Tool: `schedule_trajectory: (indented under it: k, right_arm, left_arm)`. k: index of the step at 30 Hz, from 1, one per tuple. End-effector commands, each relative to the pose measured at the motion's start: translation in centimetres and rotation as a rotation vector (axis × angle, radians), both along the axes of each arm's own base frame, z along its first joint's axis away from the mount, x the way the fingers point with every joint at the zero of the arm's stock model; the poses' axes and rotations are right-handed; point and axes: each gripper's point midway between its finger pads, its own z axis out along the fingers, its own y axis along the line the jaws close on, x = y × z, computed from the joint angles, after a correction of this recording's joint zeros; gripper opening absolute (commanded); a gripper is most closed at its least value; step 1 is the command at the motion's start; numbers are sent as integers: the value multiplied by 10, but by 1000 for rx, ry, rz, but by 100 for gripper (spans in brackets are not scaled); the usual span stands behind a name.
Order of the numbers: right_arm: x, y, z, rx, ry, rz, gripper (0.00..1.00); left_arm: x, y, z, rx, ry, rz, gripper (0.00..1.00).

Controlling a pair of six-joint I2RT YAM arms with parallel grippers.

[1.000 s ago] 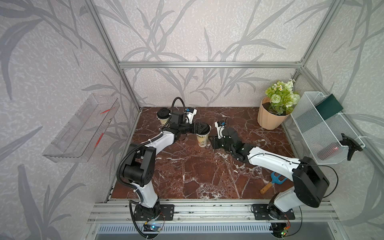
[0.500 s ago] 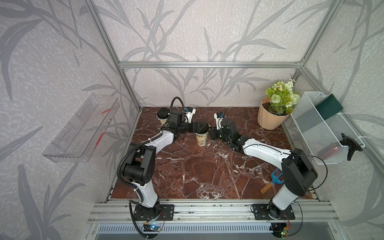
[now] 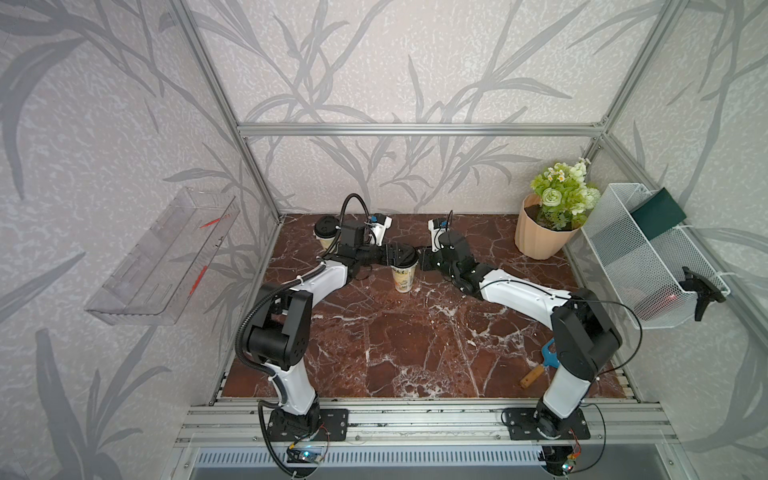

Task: Put the leak-proof paper on the milk tea cups
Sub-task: Secure the cup lid on the cup.

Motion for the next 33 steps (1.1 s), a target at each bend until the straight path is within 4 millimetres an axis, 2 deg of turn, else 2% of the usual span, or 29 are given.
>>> schedule_trajectory:
  k: [1, 9, 15, 28, 33]
  right_arm:
    - [-18, 5, -49, -128, 103, 27, 25]
    - [-45, 10, -103, -264, 189, 53, 24]
    - [-67, 15, -131, -313, 218, 80, 24]
    - [-106, 16, -176, -345, 305, 123, 21]
    - [-110, 17, -176, -328, 305, 130, 20]
  left_arm:
    - [-44, 25, -120, 207, 344, 27, 74]
    - [-44, 25, -121, 206, 350, 31, 74]
    - [-44, 25, -121, 204, 350, 31, 74]
    - [-45, 24, -127, 194, 359, 33, 74]
    - [-46, 24, -127, 195, 362, 31, 74]
